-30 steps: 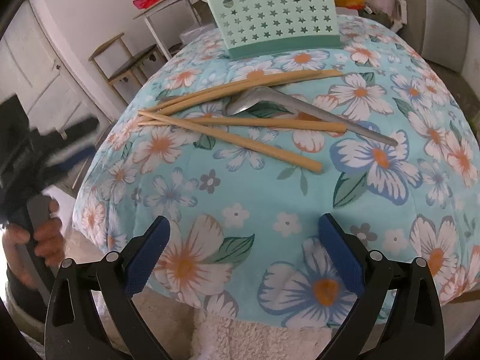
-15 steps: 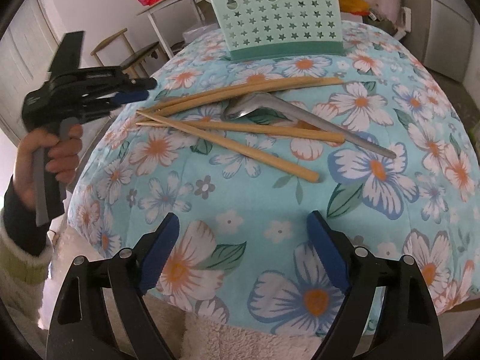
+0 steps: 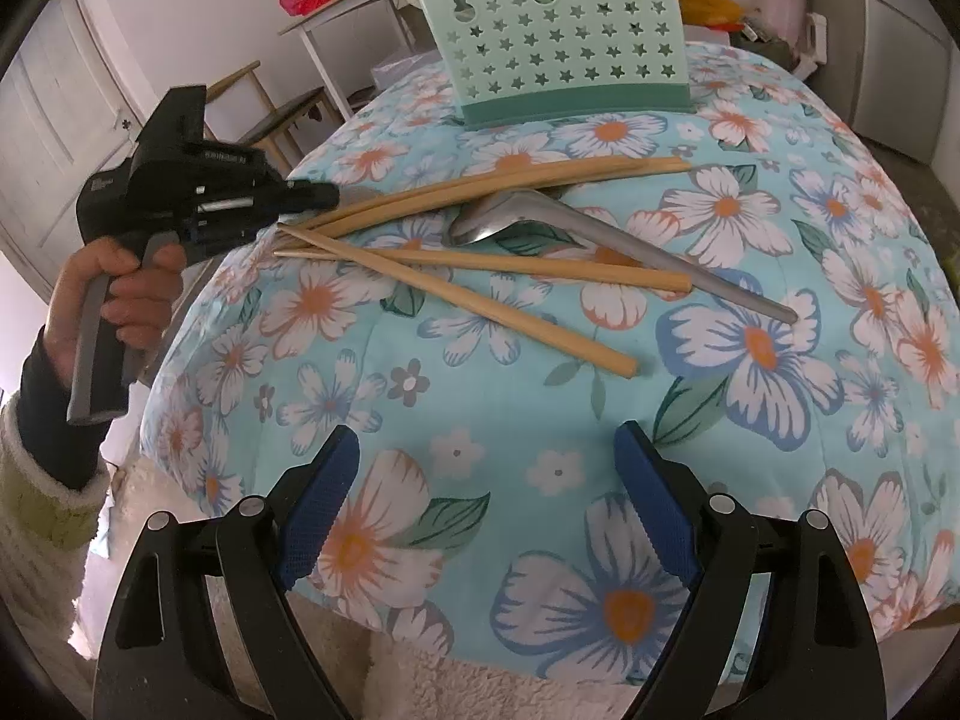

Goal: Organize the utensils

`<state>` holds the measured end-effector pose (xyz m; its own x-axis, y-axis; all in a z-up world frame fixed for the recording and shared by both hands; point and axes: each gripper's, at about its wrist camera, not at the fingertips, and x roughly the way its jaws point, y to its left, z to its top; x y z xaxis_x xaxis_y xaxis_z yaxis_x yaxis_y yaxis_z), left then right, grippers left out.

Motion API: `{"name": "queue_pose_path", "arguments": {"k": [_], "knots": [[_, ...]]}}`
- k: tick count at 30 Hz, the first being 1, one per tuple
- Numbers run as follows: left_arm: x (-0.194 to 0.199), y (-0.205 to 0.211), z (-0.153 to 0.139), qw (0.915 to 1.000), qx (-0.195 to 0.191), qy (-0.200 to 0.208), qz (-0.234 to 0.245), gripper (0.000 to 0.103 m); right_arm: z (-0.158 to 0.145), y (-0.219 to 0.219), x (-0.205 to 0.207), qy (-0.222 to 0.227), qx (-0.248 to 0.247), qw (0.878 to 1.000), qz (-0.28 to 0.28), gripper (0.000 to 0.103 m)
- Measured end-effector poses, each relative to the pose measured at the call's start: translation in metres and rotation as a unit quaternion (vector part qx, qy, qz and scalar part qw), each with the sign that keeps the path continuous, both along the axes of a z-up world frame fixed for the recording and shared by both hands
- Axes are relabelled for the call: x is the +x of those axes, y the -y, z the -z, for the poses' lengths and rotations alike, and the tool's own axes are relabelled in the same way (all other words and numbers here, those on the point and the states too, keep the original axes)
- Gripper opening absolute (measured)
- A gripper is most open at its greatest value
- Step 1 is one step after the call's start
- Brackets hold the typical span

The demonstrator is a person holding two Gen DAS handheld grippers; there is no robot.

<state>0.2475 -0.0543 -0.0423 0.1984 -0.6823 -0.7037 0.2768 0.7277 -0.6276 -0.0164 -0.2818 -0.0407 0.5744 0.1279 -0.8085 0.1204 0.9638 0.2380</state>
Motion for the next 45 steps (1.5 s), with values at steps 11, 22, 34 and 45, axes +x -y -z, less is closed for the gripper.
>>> {"name": "queue_pose_path", "arguments": {"k": [11, 22, 34, 45], "knots": [[0.022, 0.0, -0.01, 0.9983, 0.003, 0.03, -0.049, 0.016, 0.0, 0.0, 0.001, 0.002, 0.003, 1.0, 0.002, 0.08], [0.019, 0.006, 0.004, 0.9991, 0.015, 0.01, -0.038, 0.021, -0.011, 0.008, -0.009, 0.021, 0.004, 1.0, -0.003, 0.066], [0.025, 0.014, 0.012, 0.998, 0.031, 0.031, -0.045, 0.005, -0.069, 0.018, 0.025, 0.105, -0.133, 0.981, -0.09, 0.035], [0.025, 0.015, 0.011, 0.9979, 0.034, 0.042, -0.036, 0.004, -0.015, 0.013, 0.074, 0.012, -0.223, 0.955, -0.196, 0.03]]}}
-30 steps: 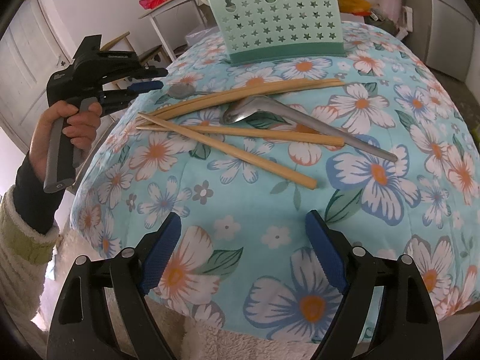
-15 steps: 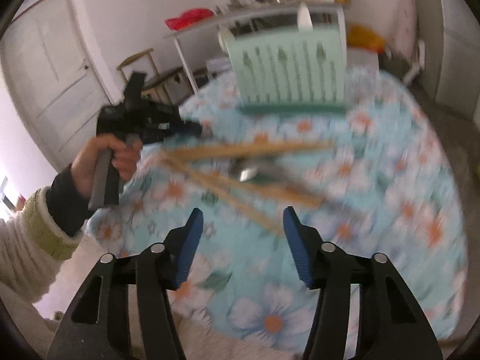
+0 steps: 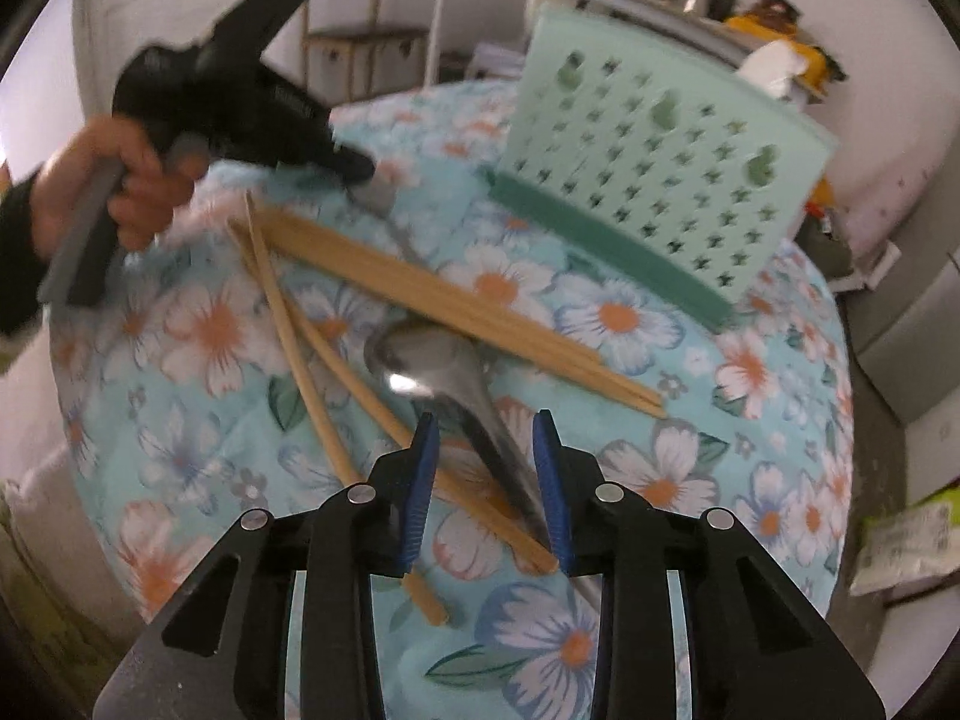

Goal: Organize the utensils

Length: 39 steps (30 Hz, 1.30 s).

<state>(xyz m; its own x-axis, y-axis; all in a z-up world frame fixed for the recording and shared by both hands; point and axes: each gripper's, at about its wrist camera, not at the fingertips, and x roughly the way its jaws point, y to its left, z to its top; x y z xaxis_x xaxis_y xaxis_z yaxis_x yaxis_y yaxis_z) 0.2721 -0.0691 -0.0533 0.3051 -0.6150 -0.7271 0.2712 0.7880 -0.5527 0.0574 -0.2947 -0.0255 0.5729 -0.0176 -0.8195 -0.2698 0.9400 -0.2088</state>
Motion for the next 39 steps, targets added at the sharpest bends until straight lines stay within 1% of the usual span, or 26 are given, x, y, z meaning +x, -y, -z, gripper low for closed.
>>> {"name": "queue_pose_path", "arguments": {"k": [6, 8, 11, 13, 14, 15, 16, 18, 19, 20, 23, 26, 30, 32, 35, 39], "knots": [[-0.001, 0.0, 0.0, 1.0, -0.003, 0.002, -0.002, 0.004, 0.008, -0.011, 0.018, -0.01, -0.024, 0.999, -0.025, 0.03], [-0.001, -0.001, 0.0, 1.0, -0.004, 0.002, -0.002, 0.004, 0.008, -0.017, 0.018, 0.005, -0.041, 0.999, -0.035, 0.03], [-0.001, -0.001, 0.001, 1.0, -0.006, 0.0, -0.002, 0.004, 0.009, -0.034, 0.016, 0.036, -0.09, 0.994, -0.059, 0.03], [-0.001, -0.002, 0.001, 1.0, -0.009, -0.002, -0.002, 0.004, 0.016, -0.046, 0.015, 0.053, -0.138, 0.986, -0.074, 0.029], [-0.001, -0.002, 0.001, 0.9999, -0.009, -0.003, -0.002, 0.004, 0.02, -0.053, 0.013, 0.065, -0.165, 0.981, -0.083, 0.028], [-0.001, -0.002, 0.001, 1.0, -0.009, -0.002, -0.002, 0.004, 0.022, -0.057, 0.012, 0.072, -0.18, 0.977, -0.089, 0.026], [-0.001, -0.002, 0.001, 0.9999, -0.009, -0.003, -0.003, 0.004, 0.023, -0.061, 0.009, 0.081, -0.198, 0.972, -0.096, 0.021], [-0.001, -0.003, 0.001, 0.9999, -0.012, -0.005, -0.004, 0.004, 0.029, -0.07, 0.004, 0.106, -0.239, 0.959, -0.105, 0.015], [-0.001, -0.003, 0.0, 0.9999, -0.013, -0.004, -0.004, 0.004, 0.029, -0.071, 0.001, 0.114, -0.249, 0.956, -0.107, 0.01], [-0.002, -0.003, 0.0, 0.9999, -0.013, -0.004, -0.004, 0.004, 0.03, -0.073, -0.002, 0.125, -0.262, 0.951, -0.109, 0.009], [-0.002, -0.003, 0.0, 0.9999, -0.012, -0.002, -0.004, 0.003, 0.024, -0.071, -0.011, 0.143, -0.272, 0.946, -0.107, 0.007], [-0.004, -0.004, -0.004, 0.9999, -0.013, 0.007, -0.007, 0.002, 0.016, -0.067, -0.02, 0.168, -0.289, 0.938, -0.094, 0.004], [-0.009, -0.004, -0.017, 0.999, -0.016, 0.04, -0.008, 0.001, -0.004, -0.057, -0.027, 0.204, -0.273, 0.938, -0.062, 0.002], [-0.013, -0.003, -0.025, 0.998, -0.017, 0.061, -0.006, 0.001, -0.018, -0.05, -0.031, 0.229, -0.258, 0.938, -0.033, 0.001], [-0.022, -0.001, -0.041, 0.9946, -0.012, 0.103, -0.004, 0.001, -0.037, -0.041, -0.036, 0.255, -0.232, 0.939, 0.009, 0.001], [-0.039, 0.003, -0.065, 0.9856, 0.002, 0.169, 0.004, 0.001, -0.06, -0.025, -0.04, 0.286, -0.182, 0.939, 0.067, 0.001]]}}
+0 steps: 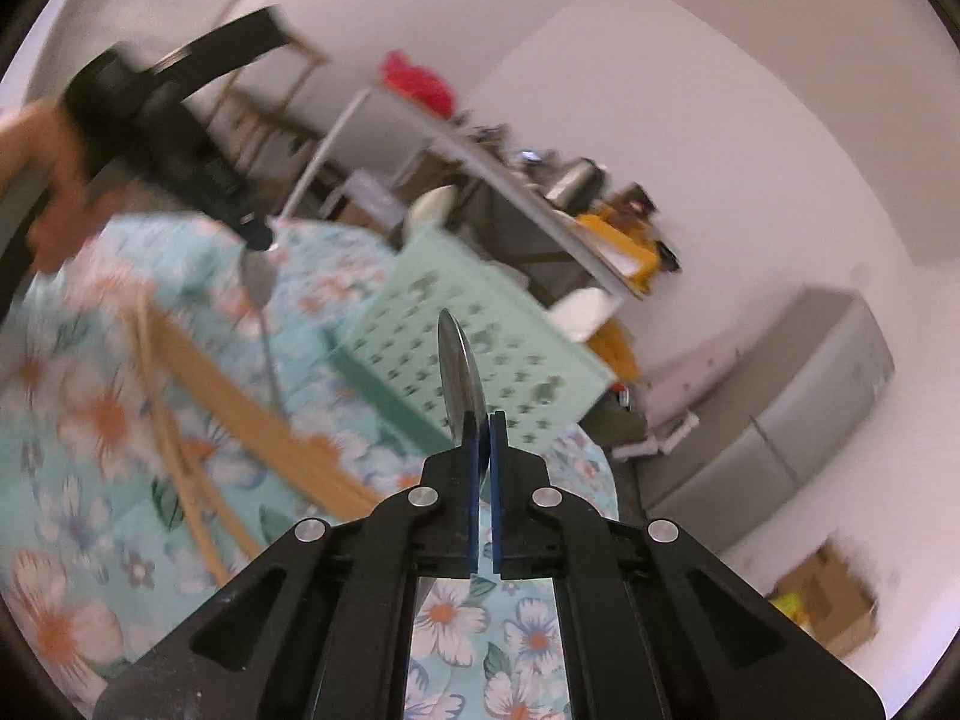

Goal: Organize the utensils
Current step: 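Lift both metal spoons and carry them above the mint-green holder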

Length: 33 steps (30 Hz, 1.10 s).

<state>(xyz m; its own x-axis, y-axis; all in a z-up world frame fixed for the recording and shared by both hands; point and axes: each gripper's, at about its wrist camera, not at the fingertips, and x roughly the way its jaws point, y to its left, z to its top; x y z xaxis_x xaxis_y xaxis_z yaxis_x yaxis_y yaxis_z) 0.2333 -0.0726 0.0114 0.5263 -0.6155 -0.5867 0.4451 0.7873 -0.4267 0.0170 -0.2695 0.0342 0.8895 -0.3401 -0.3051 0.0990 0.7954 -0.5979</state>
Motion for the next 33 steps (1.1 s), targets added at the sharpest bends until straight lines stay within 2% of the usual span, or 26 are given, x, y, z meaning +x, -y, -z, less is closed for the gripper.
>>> {"name": "queue_pose_path", "arguments": {"k": [5, 8, 15, 21, 27, 33], "knots": [[-0.023, 0.006, -0.032, 0.9957, 0.025, 0.089, 0.005, 0.001, -0.017, 0.015, -0.009, 0.038, 0.075, 0.996, 0.032, 0.001], [-0.034, 0.008, -0.045, 0.991, 0.042, 0.127, 0.004, 0.002, -0.023, 0.027, -0.008, 0.05, 0.169, 0.984, 0.037, 0.001], [-0.051, 0.013, -0.066, 0.9831, 0.062, 0.172, 0.005, 0.002, -0.032, 0.029, -0.016, 0.086, 0.265, 0.96, 0.04, 0.001], [-0.063, 0.011, -0.089, 0.9779, 0.064, 0.199, -0.001, 0.002, -0.033, 0.044, -0.027, 0.103, 0.322, 0.94, 0.047, 0.001], [-0.077, 0.009, -0.115, 0.9694, 0.068, 0.236, -0.01, 0.002, -0.031, 0.049, -0.031, 0.109, 0.337, 0.934, 0.049, 0.001], [-0.089, 0.008, -0.139, 0.9607, 0.069, 0.269, -0.014, 0.002, -0.032, 0.062, -0.038, 0.119, 0.366, 0.922, 0.049, 0.001]]}}
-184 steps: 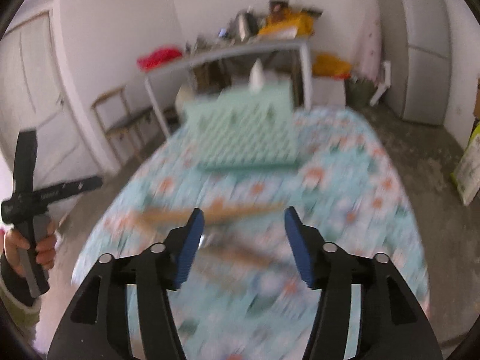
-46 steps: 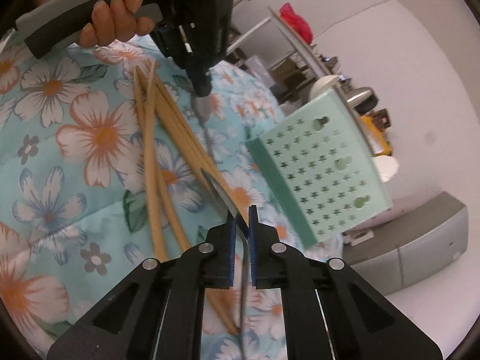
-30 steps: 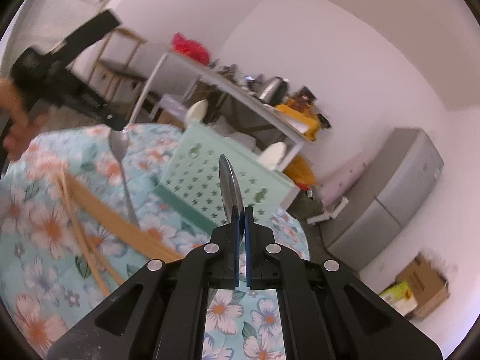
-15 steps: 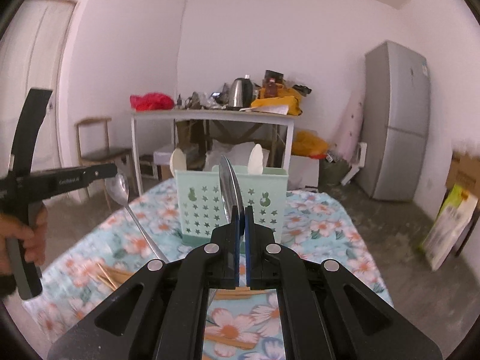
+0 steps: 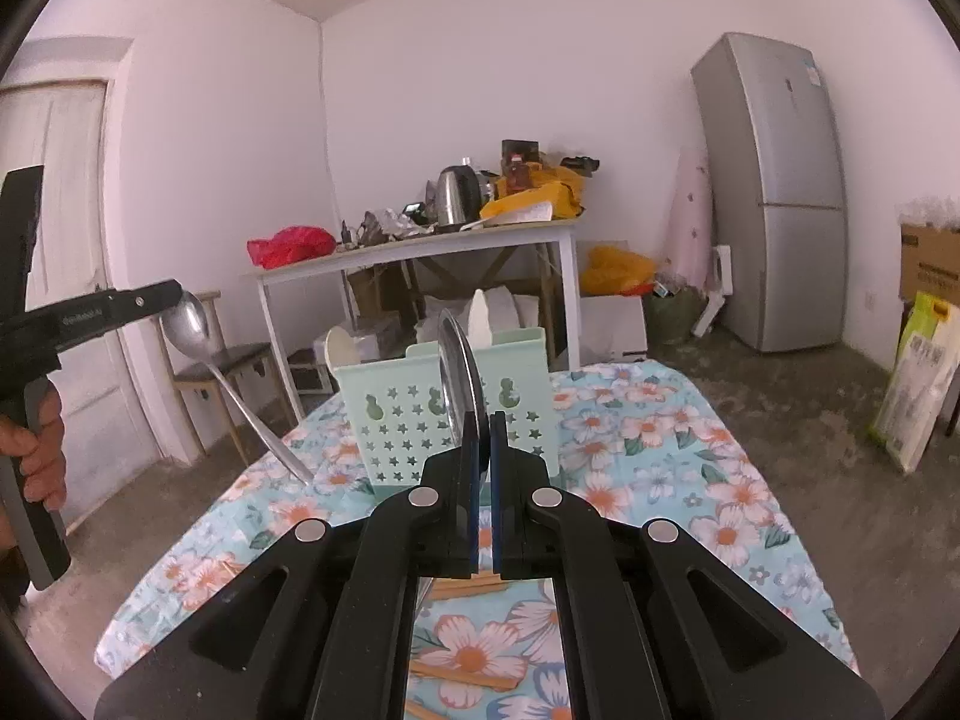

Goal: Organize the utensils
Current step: 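Lift both metal spoons and carry them above the mint-green holder, then lower the left tool's metal spoon into the holder and open the left tool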

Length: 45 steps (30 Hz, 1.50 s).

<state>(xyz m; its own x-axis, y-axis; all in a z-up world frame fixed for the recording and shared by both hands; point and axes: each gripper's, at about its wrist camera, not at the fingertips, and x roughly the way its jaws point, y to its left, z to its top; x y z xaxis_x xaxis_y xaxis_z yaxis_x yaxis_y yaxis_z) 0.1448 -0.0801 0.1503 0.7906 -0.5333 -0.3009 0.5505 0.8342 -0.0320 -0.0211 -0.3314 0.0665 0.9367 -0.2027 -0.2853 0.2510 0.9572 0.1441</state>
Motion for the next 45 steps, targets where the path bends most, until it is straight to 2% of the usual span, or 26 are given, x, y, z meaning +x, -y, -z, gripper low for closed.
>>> {"name": "queue_pose_path", "arguments": {"k": [6, 13, 17, 26, 33, 35, 40, 45], "knots": [[-0.008, 0.0, -0.033, 0.9986, -0.006, 0.052, -0.006, 0.002, 0.001, 0.009, -0.003, 0.005, 0.021, 1.0, 0.0, 0.001], [0.002, 0.008, -0.078, 0.9933, -0.021, 0.112, -0.024, 0.002, 0.002, 0.017, -0.003, 0.01, 0.031, 0.999, 0.002, 0.001], [0.012, 0.021, -0.089, 0.992, -0.021, 0.122, -0.025, 0.002, 0.004, 0.019, -0.002, 0.01, 0.038, 0.999, 0.002, 0.001], [0.048, 0.064, -0.08, 0.9951, -0.011, 0.098, -0.004, 0.002, 0.005, 0.02, 0.001, 0.007, 0.04, 0.999, 0.0, 0.001], [0.074, 0.101, -0.046, 0.996, 0.038, 0.081, 0.001, 0.002, 0.009, 0.024, 0.006, -0.001, 0.042, 0.999, -0.003, 0.001], [0.077, 0.108, -0.037, 0.9944, 0.051, 0.092, -0.008, 0.002, 0.009, 0.026, 0.007, -0.003, 0.042, 0.999, -0.003, 0.001], [0.083, 0.108, -0.031, 0.9961, 0.049, 0.073, -0.001, 0.001, 0.01, 0.028, 0.008, -0.005, 0.045, 0.999, -0.001, 0.001], [0.077, 0.103, -0.034, 0.9945, 0.042, 0.095, -0.011, 0.002, 0.012, 0.031, 0.008, -0.005, 0.054, 0.999, -0.002, 0.001]]}}
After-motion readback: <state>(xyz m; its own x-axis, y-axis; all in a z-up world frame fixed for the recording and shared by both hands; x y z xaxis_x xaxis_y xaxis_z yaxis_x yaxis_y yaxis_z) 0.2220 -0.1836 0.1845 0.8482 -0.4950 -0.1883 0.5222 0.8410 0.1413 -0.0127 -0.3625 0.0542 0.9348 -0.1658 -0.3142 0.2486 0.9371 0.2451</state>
